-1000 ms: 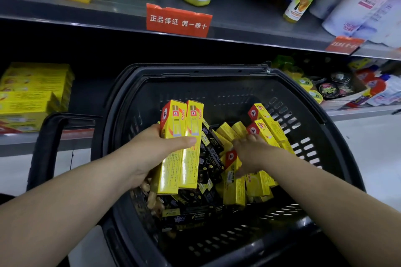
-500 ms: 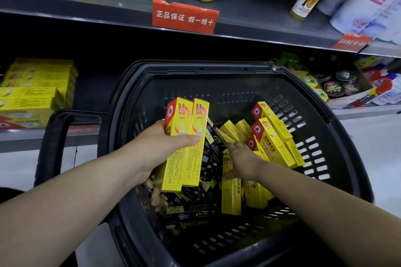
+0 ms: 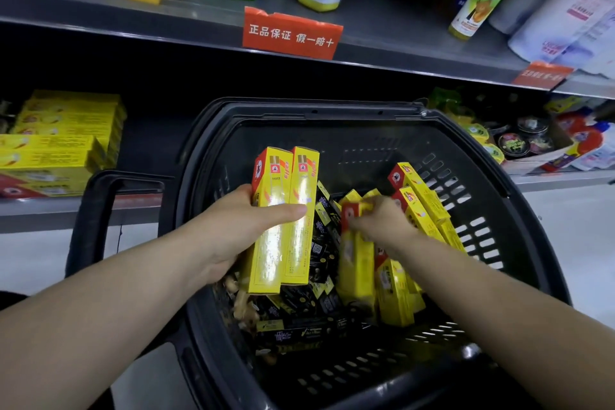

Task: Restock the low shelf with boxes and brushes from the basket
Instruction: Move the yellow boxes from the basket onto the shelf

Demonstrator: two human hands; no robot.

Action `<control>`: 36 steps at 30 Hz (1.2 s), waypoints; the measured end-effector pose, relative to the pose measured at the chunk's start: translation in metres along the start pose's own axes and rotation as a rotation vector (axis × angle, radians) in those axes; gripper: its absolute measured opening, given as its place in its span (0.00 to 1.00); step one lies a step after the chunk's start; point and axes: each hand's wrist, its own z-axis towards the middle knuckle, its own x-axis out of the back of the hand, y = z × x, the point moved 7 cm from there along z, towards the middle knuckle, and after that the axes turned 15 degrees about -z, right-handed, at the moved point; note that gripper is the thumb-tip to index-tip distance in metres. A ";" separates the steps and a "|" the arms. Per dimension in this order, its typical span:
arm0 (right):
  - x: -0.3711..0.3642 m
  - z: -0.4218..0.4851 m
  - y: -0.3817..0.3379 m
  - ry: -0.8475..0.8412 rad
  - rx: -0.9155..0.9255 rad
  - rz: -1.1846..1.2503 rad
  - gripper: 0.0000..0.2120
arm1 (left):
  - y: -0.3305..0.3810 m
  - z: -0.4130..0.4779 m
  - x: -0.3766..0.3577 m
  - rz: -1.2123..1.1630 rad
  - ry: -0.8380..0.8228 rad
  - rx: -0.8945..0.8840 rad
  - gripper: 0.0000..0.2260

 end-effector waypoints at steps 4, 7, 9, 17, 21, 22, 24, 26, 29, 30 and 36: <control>0.053 -0.034 -0.073 -0.030 0.319 0.467 0.07 | 0.015 -0.008 0.000 -0.050 -0.010 -0.070 0.30; 0.062 -0.060 -0.113 -0.057 0.479 0.476 0.08 | 0.028 -0.015 0.007 -0.074 0.011 -0.137 0.33; 0.060 -0.068 -0.126 -0.015 0.470 0.498 0.06 | 0.036 -0.019 0.015 -0.106 0.036 -0.184 0.33; 0.036 -0.086 -0.179 0.011 0.425 0.548 0.14 | 0.055 -0.039 0.040 -0.340 0.078 -0.280 0.29; 0.015 -0.109 -0.211 -0.272 0.752 0.370 0.23 | 0.066 -0.046 0.068 -0.452 0.155 -0.322 0.28; 0.012 -0.113 -0.215 -0.337 0.806 0.338 0.29 | 0.068 -0.047 0.075 -0.466 0.163 -0.321 0.29; 0.009 -0.117 -0.222 -0.419 0.858 0.295 0.37 | 0.069 -0.049 0.083 -0.481 0.151 -0.307 0.29; 0.004 -0.115 -0.228 -0.434 0.838 0.265 0.39 | 0.068 -0.051 0.091 -0.496 0.135 -0.281 0.26; -0.010 -0.111 -0.238 -0.439 0.776 0.241 0.31 | 0.065 -0.055 0.106 -0.494 0.157 -0.244 0.20; -0.015 -0.109 -0.243 -0.436 0.744 0.246 0.27 | 0.065 -0.056 0.112 -0.506 0.169 -0.232 0.19; -0.034 -0.095 -0.295 -0.361 0.634 0.236 0.13 | 0.062 -0.057 0.158 -0.688 0.256 -0.210 0.11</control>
